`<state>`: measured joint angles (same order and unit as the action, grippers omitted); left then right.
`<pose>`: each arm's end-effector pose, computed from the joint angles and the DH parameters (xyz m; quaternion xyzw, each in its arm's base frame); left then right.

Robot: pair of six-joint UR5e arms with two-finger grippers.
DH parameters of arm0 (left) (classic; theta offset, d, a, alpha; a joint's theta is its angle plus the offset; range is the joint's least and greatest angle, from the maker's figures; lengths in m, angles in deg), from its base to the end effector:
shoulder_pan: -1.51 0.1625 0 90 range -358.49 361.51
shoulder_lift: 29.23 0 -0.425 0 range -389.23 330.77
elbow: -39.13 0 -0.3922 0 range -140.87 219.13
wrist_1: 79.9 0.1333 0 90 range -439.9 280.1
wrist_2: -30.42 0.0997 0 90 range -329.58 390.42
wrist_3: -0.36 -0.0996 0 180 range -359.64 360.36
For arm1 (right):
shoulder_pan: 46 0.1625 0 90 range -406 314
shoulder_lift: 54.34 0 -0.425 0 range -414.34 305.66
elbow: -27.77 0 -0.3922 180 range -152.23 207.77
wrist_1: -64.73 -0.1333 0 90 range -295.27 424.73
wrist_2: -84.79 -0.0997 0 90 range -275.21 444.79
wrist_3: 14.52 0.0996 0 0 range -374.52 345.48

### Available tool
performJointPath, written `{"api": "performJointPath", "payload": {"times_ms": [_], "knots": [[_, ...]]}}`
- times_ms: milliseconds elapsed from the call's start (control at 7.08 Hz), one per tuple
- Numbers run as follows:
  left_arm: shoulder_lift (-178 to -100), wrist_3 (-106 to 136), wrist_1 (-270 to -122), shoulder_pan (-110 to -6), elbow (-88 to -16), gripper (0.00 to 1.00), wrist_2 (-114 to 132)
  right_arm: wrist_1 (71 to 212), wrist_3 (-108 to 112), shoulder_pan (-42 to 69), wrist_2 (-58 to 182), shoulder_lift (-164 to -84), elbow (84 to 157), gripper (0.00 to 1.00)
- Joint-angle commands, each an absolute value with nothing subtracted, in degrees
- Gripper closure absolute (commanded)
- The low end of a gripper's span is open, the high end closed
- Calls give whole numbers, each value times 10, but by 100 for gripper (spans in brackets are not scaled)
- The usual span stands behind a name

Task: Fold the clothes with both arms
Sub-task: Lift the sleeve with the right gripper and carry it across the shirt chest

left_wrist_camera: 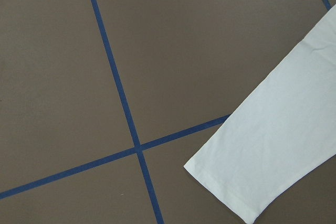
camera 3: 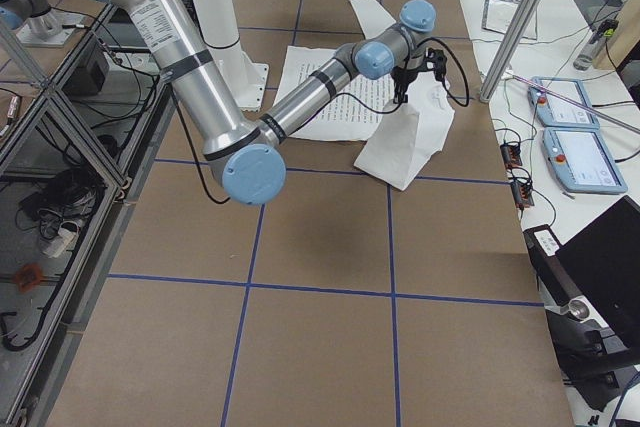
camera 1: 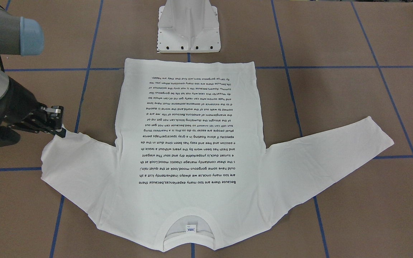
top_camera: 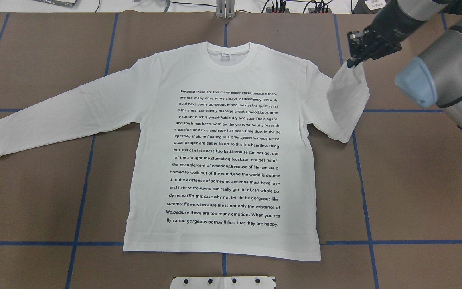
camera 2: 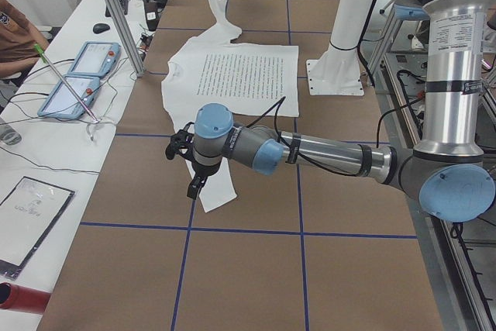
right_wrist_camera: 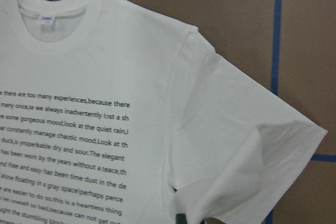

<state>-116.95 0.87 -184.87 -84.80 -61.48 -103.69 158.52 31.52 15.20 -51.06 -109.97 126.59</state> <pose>-0.0322 -0.4941 0.5566 0.1736 0.3744 0.1010 0.9053 -0.2575 -0.5967 0.2352 0.0237 -0.4799 0.0001 0.8770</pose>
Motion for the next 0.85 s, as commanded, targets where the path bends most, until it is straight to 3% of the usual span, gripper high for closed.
{"api": "performJointPath", "payload": {"times_ms": [0, 424, 706], "knots": [[-1170, 11, -1848, -848, -614, 1, -1036, 1597, 398, 106, -506, -953, 1186, 100], [-1170, 12, -1848, -848, -612, 1, -1036, 1532, 462, 25, -444, -786, 1022, 100], [-1174, 12, -1848, -848, -607, 1, -1036, 1493, 462, -7, -411, -775, 963, 100]]}}
